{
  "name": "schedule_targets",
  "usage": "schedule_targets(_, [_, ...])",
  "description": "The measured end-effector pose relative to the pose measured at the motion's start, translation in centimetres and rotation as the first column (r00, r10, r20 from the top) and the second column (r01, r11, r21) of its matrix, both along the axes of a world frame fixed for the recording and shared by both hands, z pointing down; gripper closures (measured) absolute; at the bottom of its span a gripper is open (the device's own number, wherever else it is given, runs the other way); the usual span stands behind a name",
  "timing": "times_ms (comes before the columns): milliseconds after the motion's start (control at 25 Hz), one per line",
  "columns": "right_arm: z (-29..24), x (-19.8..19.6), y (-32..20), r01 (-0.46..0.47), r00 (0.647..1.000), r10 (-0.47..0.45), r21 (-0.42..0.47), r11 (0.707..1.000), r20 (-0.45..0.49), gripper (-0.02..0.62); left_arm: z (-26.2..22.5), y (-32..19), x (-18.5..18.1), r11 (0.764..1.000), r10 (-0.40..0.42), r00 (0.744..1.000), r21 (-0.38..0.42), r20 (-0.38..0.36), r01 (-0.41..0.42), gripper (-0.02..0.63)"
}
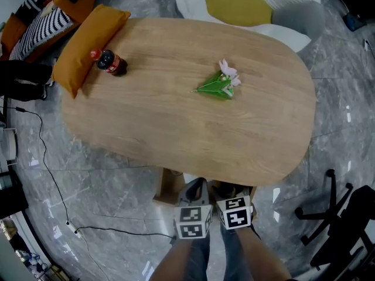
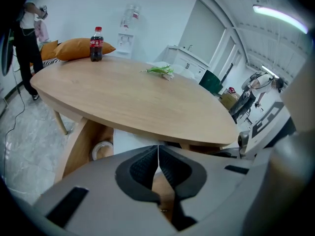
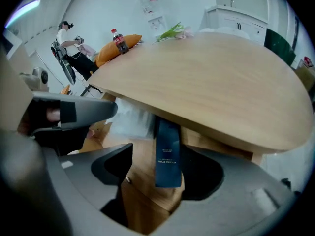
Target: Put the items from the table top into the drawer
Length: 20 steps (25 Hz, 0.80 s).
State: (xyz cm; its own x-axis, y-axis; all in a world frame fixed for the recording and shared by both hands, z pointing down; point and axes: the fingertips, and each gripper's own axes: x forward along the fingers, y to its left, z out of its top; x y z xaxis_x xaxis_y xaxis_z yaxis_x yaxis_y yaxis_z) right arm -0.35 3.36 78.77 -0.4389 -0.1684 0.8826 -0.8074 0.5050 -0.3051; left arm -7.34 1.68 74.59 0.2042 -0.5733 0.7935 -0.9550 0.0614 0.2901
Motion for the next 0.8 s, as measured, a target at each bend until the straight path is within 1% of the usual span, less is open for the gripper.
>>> schedule_targets(80, [-0.9,0.1,0.4,-0.001,1.0,0.001,-0.013,1.0,0.011,0.305,-0.6,-0.2,-0.3,1.0,0.0,1.0,0.001,0.003,0.0,0.594])
schedule_targets(360, [-5.3,0.8,0.9,-0.011,0.998,0.012,-0.01,1.0,0.055,0.305,-3.9,-0.5,-0.2,1.0,0.015,1.0,0.014,0.01,-0.015,0.594])
schedule_targets(640, [-11.2,1.1,-1.6,-0.049,0.995,0.042,0.079,0.996,0.091,0.305,-8.6,-1.3,0.7,0.999,0.01,1.0,0.05,-0.006,-0.009,0.594])
schedule_targets(800, [-14.8,0.8,-3.2,-0.066,0.992,0.051,0.124,0.99,0.114,0.305,-11.8,-2.3,0.8,0.996,0.011,1.0,0.087,-0.013,-0.009,0.594])
